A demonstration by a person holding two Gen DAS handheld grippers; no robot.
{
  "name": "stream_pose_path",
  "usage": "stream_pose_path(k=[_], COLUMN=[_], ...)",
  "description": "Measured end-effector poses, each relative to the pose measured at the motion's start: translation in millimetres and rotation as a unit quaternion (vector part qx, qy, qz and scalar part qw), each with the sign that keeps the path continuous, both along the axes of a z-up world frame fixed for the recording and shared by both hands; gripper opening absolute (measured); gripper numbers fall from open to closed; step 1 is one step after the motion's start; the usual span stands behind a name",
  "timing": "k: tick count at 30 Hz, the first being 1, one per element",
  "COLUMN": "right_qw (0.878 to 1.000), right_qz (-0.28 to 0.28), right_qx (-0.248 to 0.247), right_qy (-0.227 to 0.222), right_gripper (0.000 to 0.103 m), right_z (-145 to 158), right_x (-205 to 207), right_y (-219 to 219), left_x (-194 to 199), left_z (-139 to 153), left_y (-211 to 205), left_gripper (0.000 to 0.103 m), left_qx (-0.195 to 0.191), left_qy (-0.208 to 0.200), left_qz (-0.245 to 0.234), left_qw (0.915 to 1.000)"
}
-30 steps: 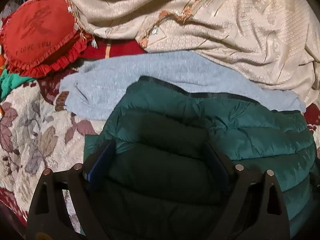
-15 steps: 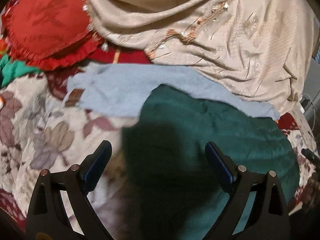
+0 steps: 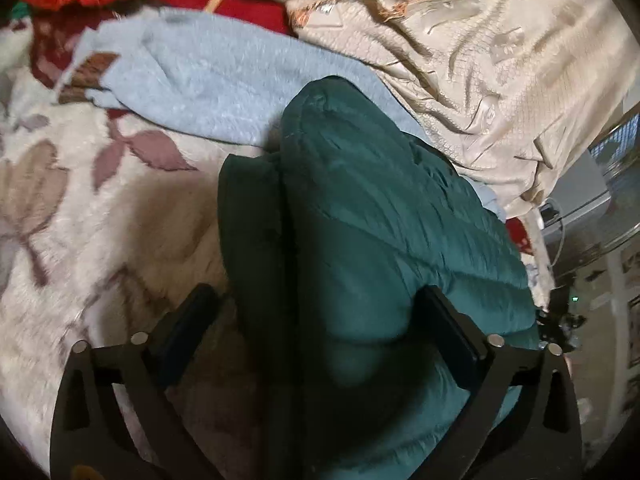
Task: Fold large clothes
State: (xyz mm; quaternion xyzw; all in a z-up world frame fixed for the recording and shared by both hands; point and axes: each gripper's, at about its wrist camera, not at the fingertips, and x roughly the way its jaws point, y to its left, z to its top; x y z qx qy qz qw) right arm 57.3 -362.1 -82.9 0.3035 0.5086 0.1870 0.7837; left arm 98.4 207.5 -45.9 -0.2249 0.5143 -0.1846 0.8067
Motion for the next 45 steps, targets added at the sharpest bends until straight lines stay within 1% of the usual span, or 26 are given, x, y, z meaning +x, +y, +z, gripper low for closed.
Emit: stream_pose_path(k=[3,6,9,14,16,18,19,20,21,22,23,24,25,27,28,29,31,34,35,36,37,38,39,41,43,45], right_qw=[1.0,0.999,0.999,0.998,0.997,0.995,0.994,0.993,0.992,0.992,0.991,0.99,0.99,0.99,0.99,0.991,0.991,0.989,0.987,0.983,0.98,0.977,0.972,0.961,0.951,0.942], right_qz=[0.007,0.024,0.041,0.044,0.055,0.071,0.073,0.075,0.076,0.077,0.081,0.083,0.083,0.084,0.083,0.081,0.077,0.079,0.085,0.093,0.099,0.105,0.114,0.118,0.115,0.106], right_qx=[0.023,0.024,0.023,0.029,0.026,0.008,0.002,-0.009,-0.018,-0.024,-0.033,-0.041,-0.044,-0.054,-0.056,-0.055,-0.059,-0.075,-0.084,-0.096,-0.109,-0.121,-0.14,-0.178,-0.202,-0.218], right_qy=[0.002,-0.008,-0.027,-0.046,-0.057,-0.077,-0.084,-0.092,-0.098,-0.101,-0.105,-0.105,-0.103,-0.098,-0.096,-0.093,-0.092,-0.1,-0.11,-0.122,-0.131,-0.14,-0.153,-0.176,-0.202,-0.234], right_gripper=[0.103,0.103,0.103,0.103,0.103,0.099,0.096,0.093,0.09,0.089,0.087,0.087,0.086,0.087,0.087,0.088,0.089,0.087,0.08,0.07,0.065,0.053,0.047,0.04,0.036,0.033], right_z=[-3.7,-4.8,-4.2,-6.5,-4.8,0.3,1.8,3.3,4.6,4.9,5.4,4.8,3.2,0.7,-0.2,-0.9,-0.3,4.2,9.0,15.5,21.6,27.6,35.5,49.4,63.0,80.6], right_x=[7.7,16.1,25.9,41.6,44.7,43.1,41.8,40.1,38.2,36.0,33.7,33.8,35.0,37.6,38.2,38.3,38.9,37.0,35.0,32.6,30.1,27.2,23.3,15.4,8.3,-0.3], right_y=[-5.8,-5.2,-3.5,1.0,7.5,14.1,15.7,17.3,18.5,18.2,19.5,21.4,22.9,27.0,27.6,27.7,28.2,30.9,33.8,37.6,41.0,45.3,51.1,59.9,64.4,66.3], left_x=[11.5,19.2,22.7,28.2,30.7,32.3,32.4,31.3,30.2,29.6,28.2,28.0,28.5,29.9,31.8,33.9,35.4,36.2,34.6,32.2,29.9,26.5,23.5,17.3,10.0,0.8], left_z=[-1.9,-3.8,-4.6,-6.0,-4.5,-0.7,1.7,4.3,7.2,9.7,11.5,11.7,11.3,8.2,5.1,1.3,-0.6,1.6,4.2,9.2,12.8,20.4,25.1,35.3,47.0,60.4], left_y=[0.7,0.4,0.9,-0.6,-3.2,-8.5,-11.3,-12.4,-14.2,-16.7,-19.3,-21.5,-23.3,-22.7,-22.3,-22.1,-24.3,-29.0,-31.2,-35.1,-37.4,-42.3,-44.6,-47.9,-50.9,-51.2], left_gripper=[0.103,0.103,0.103,0.103,0.103,0.103,0.1,0.091,0.085,0.074,0.067,0.065,0.065,0.07,0.081,0.087,0.088,0.089,0.08,0.073,0.059,0.047,0.043,0.034,0.032,0.03], left_qx=[-0.008,-0.01,-0.011,-0.012,-0.007,0.007,0.013,0.016,0.017,0.017,0.02,0.026,0.029,0.027,0.03,0.029,0.024,0.039,0.047,0.06,0.07,0.084,0.094,0.111,0.126,0.129], left_qy=[0.004,0.006,-0.003,-0.025,-0.034,-0.051,-0.061,-0.073,-0.083,-0.092,-0.102,-0.107,-0.11,-0.108,-0.103,-0.094,-0.089,-0.087,-0.093,-0.104,-0.111,-0.12,-0.127,-0.139,-0.155,-0.171], left_qz=[-0.023,-0.041,-0.058,-0.076,-0.075,-0.076,-0.077,-0.079,-0.082,-0.084,-0.089,-0.093,-0.094,-0.091,-0.083,-0.075,-0.072,-0.069,-0.072,-0.077,-0.077,-0.076,-0.074,-0.069,-0.064,-0.057], left_qw=[0.9997,0.9991,0.9982,0.9968,0.9965,0.9958,0.9951,0.9941,0.993,0.992,0.9906,0.9896,0.989,0.9896,0.9908,0.9923,0.9932,0.993,0.9919,0.9898,0.9884,0.9863,0.9846,0.9816,0.9777,0.9752])
